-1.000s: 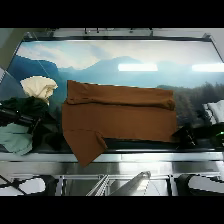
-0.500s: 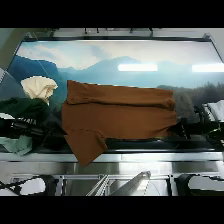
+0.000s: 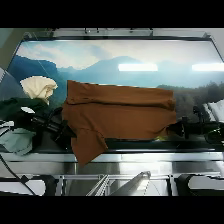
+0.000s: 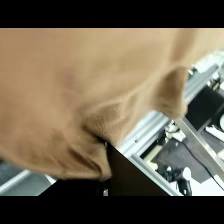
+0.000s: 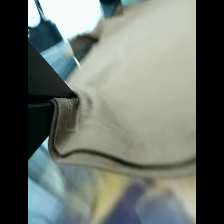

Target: Fold the shirts.

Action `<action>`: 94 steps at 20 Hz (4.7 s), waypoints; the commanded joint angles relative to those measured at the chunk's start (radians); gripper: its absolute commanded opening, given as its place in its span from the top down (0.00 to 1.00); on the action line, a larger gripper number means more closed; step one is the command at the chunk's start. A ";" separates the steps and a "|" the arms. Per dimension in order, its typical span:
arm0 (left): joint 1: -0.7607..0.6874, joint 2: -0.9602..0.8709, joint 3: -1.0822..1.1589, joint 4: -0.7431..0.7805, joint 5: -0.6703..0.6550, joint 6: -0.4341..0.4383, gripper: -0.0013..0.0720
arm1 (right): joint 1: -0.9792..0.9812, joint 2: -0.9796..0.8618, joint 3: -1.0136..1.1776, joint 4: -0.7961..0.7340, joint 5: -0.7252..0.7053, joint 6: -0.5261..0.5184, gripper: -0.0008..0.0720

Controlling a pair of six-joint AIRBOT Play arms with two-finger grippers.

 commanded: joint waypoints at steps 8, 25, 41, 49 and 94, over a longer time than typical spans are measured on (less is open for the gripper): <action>0.192 0.200 -0.089 0.072 -0.136 -0.021 0.96 | -0.222 0.081 0.014 -0.120 0.146 0.183 0.97; 0.031 -0.231 0.811 -0.121 -0.134 -0.206 0.96 | 0.147 -0.093 0.438 0.214 -0.297 0.067 0.97; 0.012 -0.595 1.352 -0.210 -0.334 -0.342 0.00 | 0.156 -0.222 0.687 0.028 -0.112 0.097 0.39; 0.021 -0.428 1.159 -0.225 -0.196 -0.282 0.96 | 0.167 -0.302 0.732 -0.183 -0.164 0.276 0.16; -0.128 0.090 1.274 -0.662 -0.248 -0.098 0.96 | 1.155 -0.534 1.172 0.152 -0.425 0.338 0.79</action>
